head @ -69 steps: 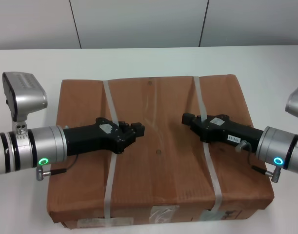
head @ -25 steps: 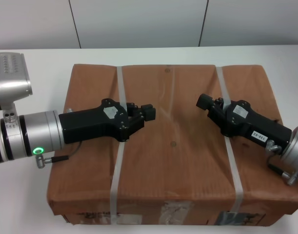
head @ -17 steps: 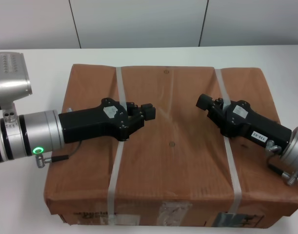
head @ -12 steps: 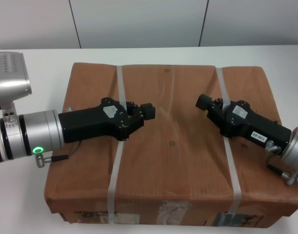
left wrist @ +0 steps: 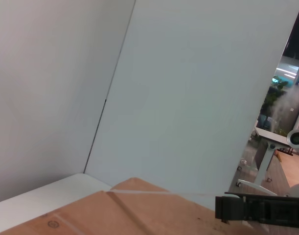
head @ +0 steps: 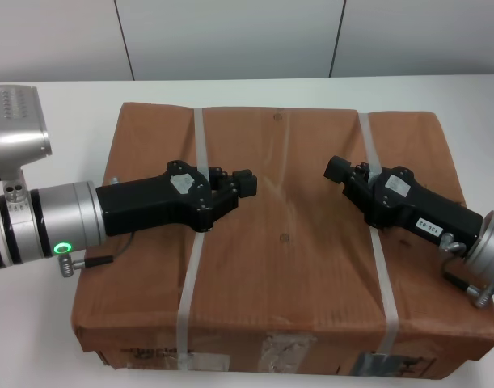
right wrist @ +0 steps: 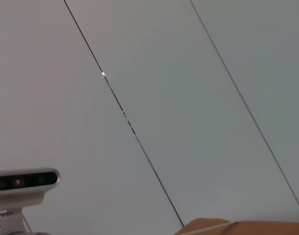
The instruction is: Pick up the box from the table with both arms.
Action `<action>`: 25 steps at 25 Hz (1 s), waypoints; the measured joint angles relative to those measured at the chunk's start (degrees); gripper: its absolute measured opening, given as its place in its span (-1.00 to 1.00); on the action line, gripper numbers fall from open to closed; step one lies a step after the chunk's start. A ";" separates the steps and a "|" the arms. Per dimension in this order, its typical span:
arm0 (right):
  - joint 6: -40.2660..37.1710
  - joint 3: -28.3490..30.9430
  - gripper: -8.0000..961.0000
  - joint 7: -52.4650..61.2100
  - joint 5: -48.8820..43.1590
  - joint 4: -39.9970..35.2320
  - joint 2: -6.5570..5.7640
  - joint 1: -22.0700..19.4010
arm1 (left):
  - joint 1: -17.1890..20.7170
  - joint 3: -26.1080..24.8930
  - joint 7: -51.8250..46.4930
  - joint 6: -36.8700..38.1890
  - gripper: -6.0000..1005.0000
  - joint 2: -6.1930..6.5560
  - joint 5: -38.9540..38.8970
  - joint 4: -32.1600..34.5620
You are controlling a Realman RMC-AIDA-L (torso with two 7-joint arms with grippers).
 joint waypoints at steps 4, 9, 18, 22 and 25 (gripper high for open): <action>0.00 0.06 -0.93 -0.01 0.00 0.00 0.00 0.00 | 0.00 0.16 0.05 0.00 -0.83 0.00 0.00 0.00; 0.00 0.00 -0.93 -0.05 0.00 0.00 0.00 0.00 | 0.00 0.20 0.12 -0.01 -0.83 0.00 0.00 -0.03; 0.00 -0.20 -0.93 -0.05 0.00 0.00 0.00 0.00 | 0.05 0.21 0.23 -0.04 -0.83 0.00 0.00 -0.03; 0.00 -0.20 -0.93 -0.06 0.00 0.00 0.00 0.00 | 0.08 0.21 0.26 -0.04 -0.83 0.00 0.00 -0.03; 0.00 -0.20 -0.93 -0.06 0.00 0.00 0.00 0.00 | 0.09 0.21 0.30 -0.04 -0.83 0.00 0.00 -0.03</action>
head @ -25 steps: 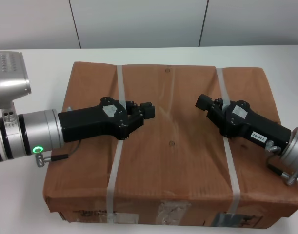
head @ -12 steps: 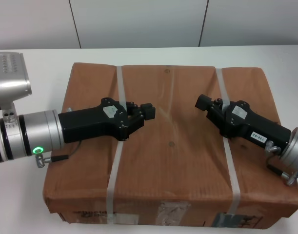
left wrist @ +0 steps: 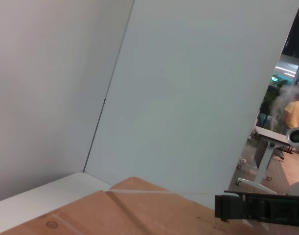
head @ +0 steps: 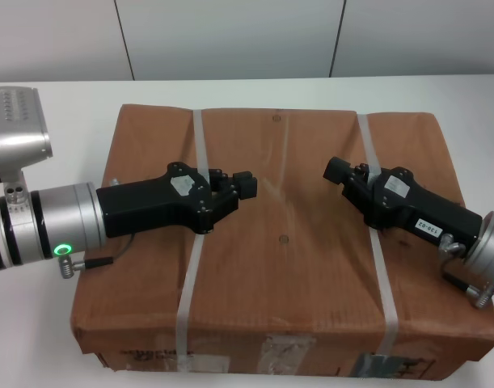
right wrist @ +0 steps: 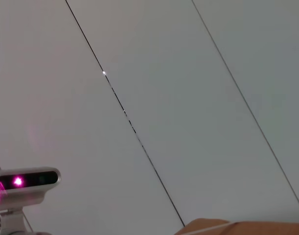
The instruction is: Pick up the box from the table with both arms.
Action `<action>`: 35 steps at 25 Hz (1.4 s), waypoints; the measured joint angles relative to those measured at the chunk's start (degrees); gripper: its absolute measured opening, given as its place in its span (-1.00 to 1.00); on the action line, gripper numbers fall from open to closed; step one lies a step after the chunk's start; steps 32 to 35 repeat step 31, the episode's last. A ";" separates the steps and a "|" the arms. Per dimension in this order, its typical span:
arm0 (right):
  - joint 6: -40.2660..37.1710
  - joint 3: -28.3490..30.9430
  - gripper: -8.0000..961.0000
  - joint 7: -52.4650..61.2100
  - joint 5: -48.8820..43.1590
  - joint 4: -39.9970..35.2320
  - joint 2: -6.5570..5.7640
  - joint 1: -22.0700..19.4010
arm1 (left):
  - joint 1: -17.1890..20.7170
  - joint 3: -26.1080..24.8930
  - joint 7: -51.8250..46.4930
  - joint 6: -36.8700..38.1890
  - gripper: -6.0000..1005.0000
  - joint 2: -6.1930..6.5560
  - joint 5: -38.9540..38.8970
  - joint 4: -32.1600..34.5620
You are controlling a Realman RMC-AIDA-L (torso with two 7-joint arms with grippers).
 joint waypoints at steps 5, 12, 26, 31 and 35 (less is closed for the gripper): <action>0.00 -0.05 -0.93 -0.02 0.00 0.00 0.00 0.00 | 0.00 0.00 0.02 0.00 -0.83 0.00 0.00 0.00; 0.00 -0.08 -0.93 -0.05 0.00 0.00 0.00 0.00 | 0.00 0.00 0.03 0.00 -0.83 0.00 0.00 0.00; 0.00 0.09 -0.93 -0.07 0.00 0.00 0.01 0.00 | 0.00 0.00 0.03 0.00 -0.83 0.00 0.00 0.01; 0.00 0.18 -0.93 -0.07 0.00 0.00 0.00 0.00 | 0.00 0.00 0.03 0.00 -0.83 0.00 0.01 0.01; 0.00 0.18 -0.93 -0.07 0.00 0.00 0.00 0.00 | 0.00 0.00 0.03 0.00 -0.83 0.00 0.01 0.01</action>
